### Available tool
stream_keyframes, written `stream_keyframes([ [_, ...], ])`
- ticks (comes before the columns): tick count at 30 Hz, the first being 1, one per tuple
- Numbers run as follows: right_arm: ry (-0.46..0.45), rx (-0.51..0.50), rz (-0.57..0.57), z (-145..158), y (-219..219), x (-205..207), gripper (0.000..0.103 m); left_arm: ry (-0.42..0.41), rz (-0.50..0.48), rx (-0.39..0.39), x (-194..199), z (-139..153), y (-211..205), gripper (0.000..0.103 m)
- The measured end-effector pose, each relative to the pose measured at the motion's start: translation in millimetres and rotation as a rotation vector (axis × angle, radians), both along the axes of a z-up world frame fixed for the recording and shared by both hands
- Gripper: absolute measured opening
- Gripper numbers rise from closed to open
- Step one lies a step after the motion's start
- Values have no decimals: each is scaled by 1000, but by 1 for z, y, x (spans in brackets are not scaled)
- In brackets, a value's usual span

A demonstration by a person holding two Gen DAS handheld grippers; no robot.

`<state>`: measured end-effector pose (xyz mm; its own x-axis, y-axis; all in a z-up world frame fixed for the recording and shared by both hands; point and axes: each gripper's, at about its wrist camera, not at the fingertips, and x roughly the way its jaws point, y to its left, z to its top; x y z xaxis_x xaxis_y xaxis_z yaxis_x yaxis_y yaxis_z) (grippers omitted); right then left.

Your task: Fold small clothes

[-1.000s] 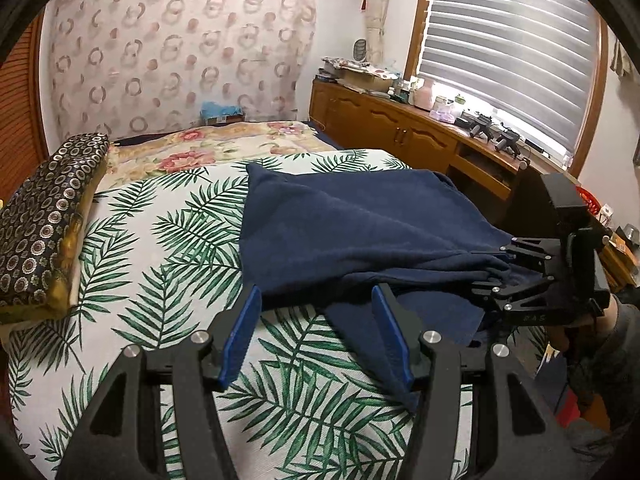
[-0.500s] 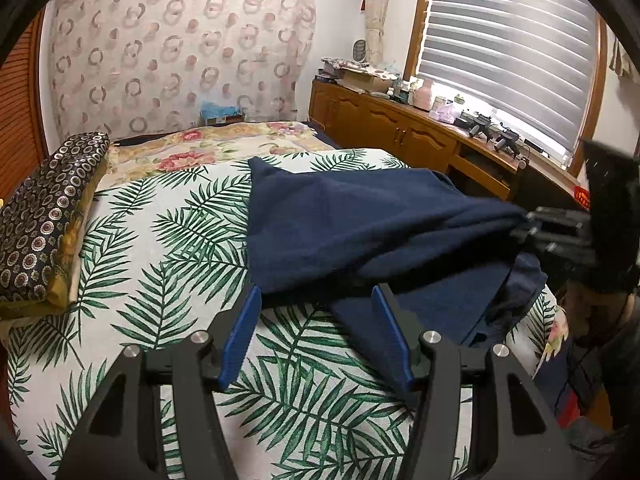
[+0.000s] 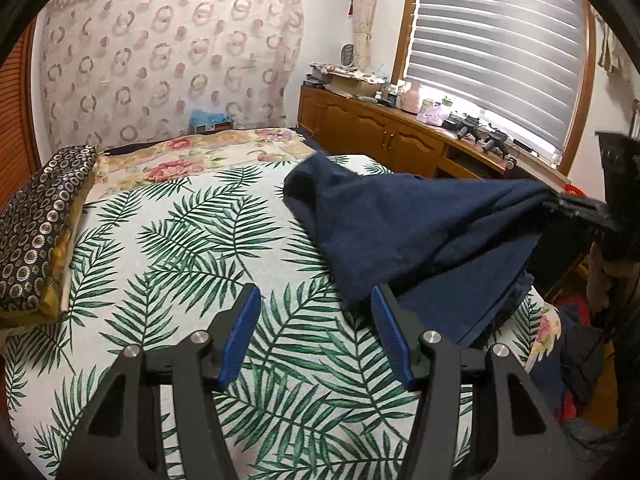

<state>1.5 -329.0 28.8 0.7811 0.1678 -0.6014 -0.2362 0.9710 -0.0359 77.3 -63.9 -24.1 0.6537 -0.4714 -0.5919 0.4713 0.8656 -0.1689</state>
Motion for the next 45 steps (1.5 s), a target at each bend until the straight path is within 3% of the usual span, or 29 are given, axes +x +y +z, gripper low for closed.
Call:
stream_keyframes([
  [8, 176, -43, -100, -57, -32, 2, 13, -11, -11, 9, -2, 2, -6, 57],
  [12, 197, -3, -119, -65, -45, -3, 26, -8, -8, 10, -1, 1, -8, 57],
  [15, 209, -20, -132, -63, -47, -4, 48, -10, -6, 11, -2, 1, -8, 57],
  [22, 139, -40, -125, -37, -39, -8, 52, -13, 0, 12, -2, -1, -9, 57],
  [29, 91, -26, -26, -29, 2, 21, 53, -17, 11, 19, -2, -3, -8, 57],
  [38, 121, -33, 133, -37, 78, 75, 53, -19, 45, 11, -3, -4, 5, 57],
  [45, 196, -51, 225, -62, 117, 88, 53, -18, 73, 3, -5, -4, 21, 57],
])
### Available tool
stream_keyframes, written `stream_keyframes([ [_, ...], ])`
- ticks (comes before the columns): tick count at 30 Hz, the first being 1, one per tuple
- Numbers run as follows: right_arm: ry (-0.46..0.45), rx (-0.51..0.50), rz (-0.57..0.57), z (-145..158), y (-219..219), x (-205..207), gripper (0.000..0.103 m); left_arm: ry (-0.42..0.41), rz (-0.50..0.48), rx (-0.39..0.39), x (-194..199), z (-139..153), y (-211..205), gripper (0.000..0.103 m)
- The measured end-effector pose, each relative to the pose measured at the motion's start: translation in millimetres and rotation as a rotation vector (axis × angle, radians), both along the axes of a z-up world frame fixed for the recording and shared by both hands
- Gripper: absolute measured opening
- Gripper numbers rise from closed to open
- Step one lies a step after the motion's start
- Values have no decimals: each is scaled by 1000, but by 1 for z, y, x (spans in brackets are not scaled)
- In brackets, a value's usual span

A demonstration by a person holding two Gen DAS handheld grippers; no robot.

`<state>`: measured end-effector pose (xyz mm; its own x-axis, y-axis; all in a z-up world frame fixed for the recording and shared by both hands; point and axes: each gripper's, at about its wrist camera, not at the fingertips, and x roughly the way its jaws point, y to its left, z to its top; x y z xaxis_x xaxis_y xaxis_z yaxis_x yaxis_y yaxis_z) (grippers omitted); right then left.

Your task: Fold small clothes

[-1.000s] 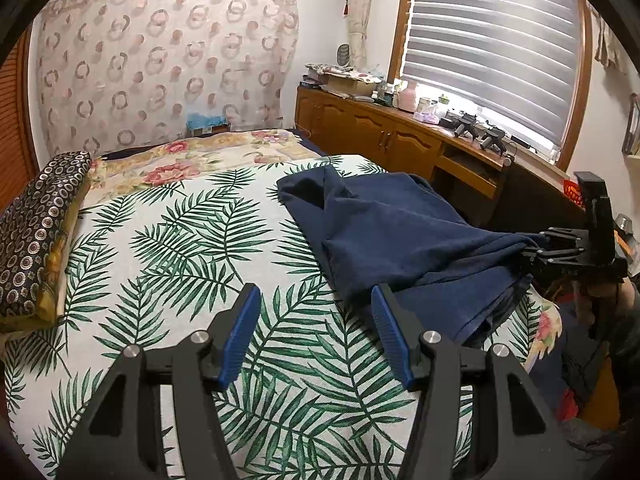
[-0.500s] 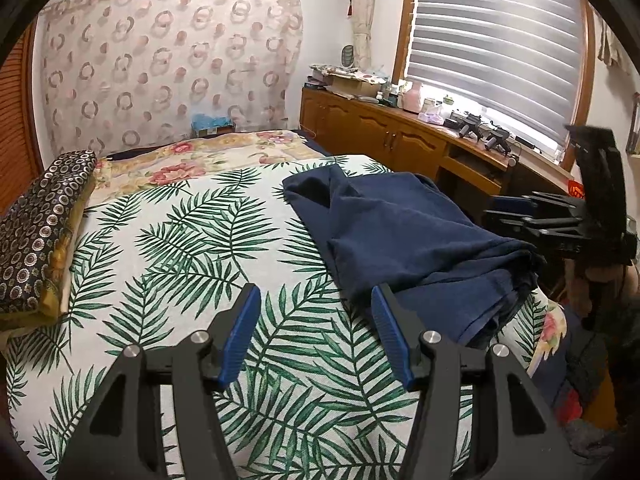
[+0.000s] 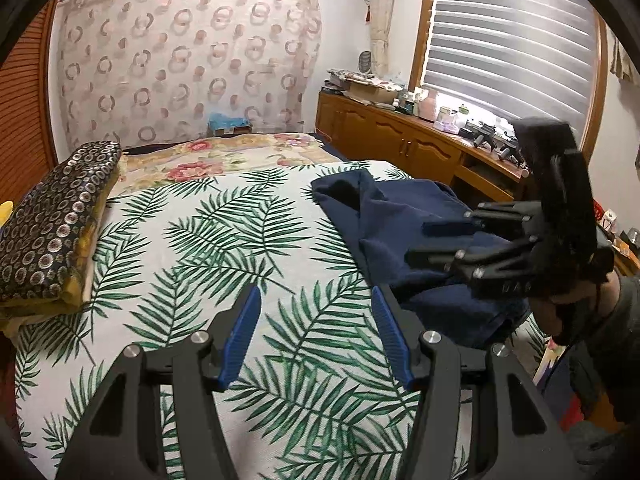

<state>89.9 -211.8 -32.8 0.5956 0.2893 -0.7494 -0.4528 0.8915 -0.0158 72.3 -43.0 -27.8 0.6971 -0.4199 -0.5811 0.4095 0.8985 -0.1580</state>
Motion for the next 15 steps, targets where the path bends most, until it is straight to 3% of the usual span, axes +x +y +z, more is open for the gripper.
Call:
stream_keyframes([
  [8, 91, -31, 77, -27, 25, 1, 53, 21, 15, -8, -2, -9, 12, 57],
  [15, 120, -60, 65, -42, 28, 6, 53, 34, 14, -18, 0, -15, 14, 57],
])
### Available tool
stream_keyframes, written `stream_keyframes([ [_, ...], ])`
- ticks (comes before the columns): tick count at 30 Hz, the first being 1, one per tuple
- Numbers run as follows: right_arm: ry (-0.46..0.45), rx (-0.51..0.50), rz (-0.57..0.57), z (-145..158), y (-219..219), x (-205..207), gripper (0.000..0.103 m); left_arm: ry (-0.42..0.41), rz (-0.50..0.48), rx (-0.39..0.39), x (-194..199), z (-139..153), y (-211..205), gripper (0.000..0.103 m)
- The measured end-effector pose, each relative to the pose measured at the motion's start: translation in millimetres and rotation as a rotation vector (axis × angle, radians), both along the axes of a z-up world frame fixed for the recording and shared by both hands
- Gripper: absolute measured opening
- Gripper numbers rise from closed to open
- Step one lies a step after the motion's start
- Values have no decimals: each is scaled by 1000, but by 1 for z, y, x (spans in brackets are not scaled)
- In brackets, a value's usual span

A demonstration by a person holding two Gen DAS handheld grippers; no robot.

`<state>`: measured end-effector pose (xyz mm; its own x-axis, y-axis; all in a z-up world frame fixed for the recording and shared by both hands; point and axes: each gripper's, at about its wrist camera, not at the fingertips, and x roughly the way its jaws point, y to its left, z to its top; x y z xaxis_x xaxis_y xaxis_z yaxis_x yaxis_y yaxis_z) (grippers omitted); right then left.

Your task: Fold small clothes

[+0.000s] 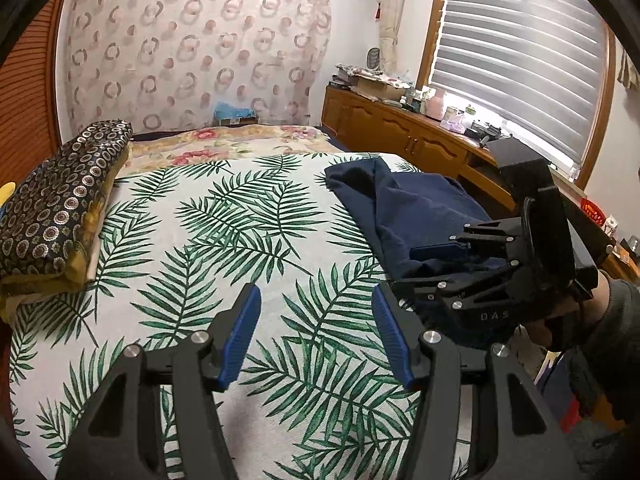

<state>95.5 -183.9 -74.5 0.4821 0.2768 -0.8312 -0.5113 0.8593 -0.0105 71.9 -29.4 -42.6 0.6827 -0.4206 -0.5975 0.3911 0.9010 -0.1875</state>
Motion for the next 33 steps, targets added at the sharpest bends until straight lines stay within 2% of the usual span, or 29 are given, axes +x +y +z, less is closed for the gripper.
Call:
stream_keyframes([
  [2, 1, 4, -6, 0, -3, 1, 49, 1, -4, 1, 1, -1, -1, 57],
  [4, -19, -7, -10, 1, -5, 0, 27, 2, -11, 0, 1, -1, -3, 57],
  [5, -26, -3, -4, 3, -6, -1, 24, 3, -15, 0, 2, -1, -6, 57],
  [7, -38, 17, 0, 7, -10, -3, 7, 2, -24, -2, 2, -1, -10, 57],
  [11, -107, 66, -30, 29, -24, -9, 6, 3, -45, 1, 0, 0, -19, 57],
  [15, -245, 71, -112, 68, -55, -8, 5, 3, -65, 2, -1, 1, -27, 57],
  [20, -324, -46, -185, 97, -97, 19, 5, 4, -76, 6, -1, 1, -32, 57],
  [26, -354, -189, -278, 104, -146, 62, 5, 16, -87, 19, 1, -2, -39, 57],
  [33, -343, -320, -421, 78, -193, 108, 5, 29, -101, 38, 1, -8, -46, 57],
])
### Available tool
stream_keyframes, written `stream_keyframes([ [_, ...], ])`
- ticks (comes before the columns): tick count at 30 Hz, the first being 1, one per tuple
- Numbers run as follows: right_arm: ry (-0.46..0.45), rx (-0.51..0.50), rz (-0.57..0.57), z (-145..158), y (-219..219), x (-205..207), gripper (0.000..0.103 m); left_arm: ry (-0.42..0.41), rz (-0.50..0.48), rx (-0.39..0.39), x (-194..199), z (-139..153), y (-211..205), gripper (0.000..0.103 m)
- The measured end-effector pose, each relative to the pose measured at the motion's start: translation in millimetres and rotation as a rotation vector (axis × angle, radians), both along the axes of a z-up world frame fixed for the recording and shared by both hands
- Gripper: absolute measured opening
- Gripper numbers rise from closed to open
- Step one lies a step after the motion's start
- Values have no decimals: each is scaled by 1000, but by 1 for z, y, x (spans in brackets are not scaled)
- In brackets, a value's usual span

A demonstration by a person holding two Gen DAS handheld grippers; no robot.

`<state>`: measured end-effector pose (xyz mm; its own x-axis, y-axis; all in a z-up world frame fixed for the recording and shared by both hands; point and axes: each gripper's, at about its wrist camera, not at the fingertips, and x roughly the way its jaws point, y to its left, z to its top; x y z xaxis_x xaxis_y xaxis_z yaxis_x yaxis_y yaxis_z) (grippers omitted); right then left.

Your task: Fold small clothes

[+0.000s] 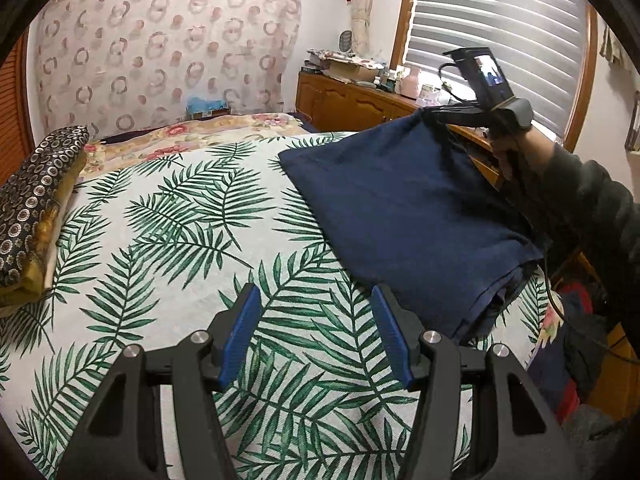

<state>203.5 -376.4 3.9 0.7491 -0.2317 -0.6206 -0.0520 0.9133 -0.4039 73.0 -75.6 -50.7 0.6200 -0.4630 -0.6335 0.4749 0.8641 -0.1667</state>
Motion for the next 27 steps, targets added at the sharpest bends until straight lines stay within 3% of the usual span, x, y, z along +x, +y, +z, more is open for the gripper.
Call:
stream_keyframes([
  [2, 19, 22, -41, -8, -13, 8, 6, 5, -4, 6, 0, -2, -2, 57],
  [5, 22, 56, -76, -8, -17, 7, 23, 6, -10, 7, -2, -2, -4, 57],
  [7, 15, 73, -67, -3, -19, -1, 32, 4, -17, 9, -2, -1, -7, 57],
  [13, 9, 149, 7, 11, -9, -44, 43, -2, -35, 13, -5, 2, -14, 57],
  [22, 56, 293, 119, -4, 9, -128, 47, 0, -62, 33, -4, 3, -29, 57],
  [27, 70, 307, 135, -14, 12, -156, 47, 3, -85, 52, -4, 3, -42, 57],
])
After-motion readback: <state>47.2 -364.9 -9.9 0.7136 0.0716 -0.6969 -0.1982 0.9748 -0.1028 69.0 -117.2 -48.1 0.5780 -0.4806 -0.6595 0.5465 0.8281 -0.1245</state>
